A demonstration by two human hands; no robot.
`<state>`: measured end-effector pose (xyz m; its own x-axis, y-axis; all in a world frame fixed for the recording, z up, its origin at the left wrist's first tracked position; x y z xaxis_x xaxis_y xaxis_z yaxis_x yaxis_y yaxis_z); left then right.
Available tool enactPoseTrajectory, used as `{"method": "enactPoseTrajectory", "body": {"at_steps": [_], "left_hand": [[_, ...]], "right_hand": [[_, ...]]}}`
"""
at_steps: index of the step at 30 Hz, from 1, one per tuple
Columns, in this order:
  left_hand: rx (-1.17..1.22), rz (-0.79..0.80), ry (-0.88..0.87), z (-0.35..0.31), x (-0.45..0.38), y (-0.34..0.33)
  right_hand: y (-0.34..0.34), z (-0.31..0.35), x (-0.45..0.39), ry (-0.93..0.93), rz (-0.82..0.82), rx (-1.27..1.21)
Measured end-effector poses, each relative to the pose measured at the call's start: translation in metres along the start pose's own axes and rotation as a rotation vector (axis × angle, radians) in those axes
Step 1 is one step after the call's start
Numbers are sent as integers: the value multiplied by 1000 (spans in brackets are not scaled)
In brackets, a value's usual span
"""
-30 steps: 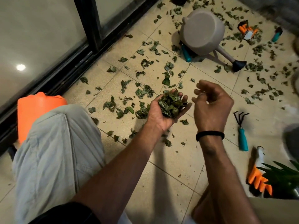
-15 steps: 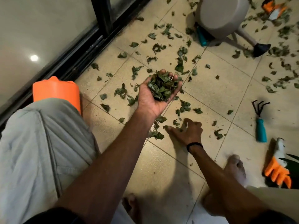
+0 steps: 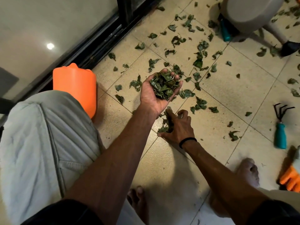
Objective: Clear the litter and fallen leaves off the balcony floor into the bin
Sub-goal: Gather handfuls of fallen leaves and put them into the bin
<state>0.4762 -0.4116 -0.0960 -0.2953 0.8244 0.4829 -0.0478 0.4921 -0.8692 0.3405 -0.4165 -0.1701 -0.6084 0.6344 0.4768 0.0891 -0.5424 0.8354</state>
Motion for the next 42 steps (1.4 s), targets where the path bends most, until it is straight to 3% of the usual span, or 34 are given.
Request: {"method": "enactPoseTrajectory", "body": {"at_steps": [8, 13, 16, 19, 22, 24, 27, 32, 39, 42], "left_hand": [[-10, 8, 7, 10, -6, 2], [-17, -13, 20, 16, -15, 12], [-38, -39, 19, 17, -21, 20], [-63, -55, 18, 20, -29, 33], [-89, -114, 22, 30, -34, 47], [-84, -136, 22, 38, -36, 51], [-97, -162, 35, 48, -39, 46], [-56, -143, 34, 56, -46, 28], [57, -83, 81, 61, -43, 31], [101, -59, 71, 57, -37, 33]], "right_hand": [[3, 10, -4, 157, -165, -178], [10, -12, -8, 53, -205, -239], [25, -46, -8, -149, -248, -511], [38, -78, -5, -418, -274, -985], [97, -69, -3, -354, -352, -1204], [144, -48, 2, -223, -368, -1168], [178, -1, 9, -70, -291, -901], [181, 47, 21, -46, -227, -487], [212, -4, 29, -118, -503, -736], [178, -50, 13, -256, -479, -742]]}}
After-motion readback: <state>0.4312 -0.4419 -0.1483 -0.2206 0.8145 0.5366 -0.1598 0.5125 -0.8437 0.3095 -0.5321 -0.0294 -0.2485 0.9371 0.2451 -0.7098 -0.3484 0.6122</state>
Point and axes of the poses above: each hand's wrist, its own x-axis away from the middle knuckle, its own y-axis out of the back of the hand, z = x × y, the point moved 10 cm from there along -x, towards the middle knuckle, and after that the axes turned 3 degrees about z, right-handed, at the moved point
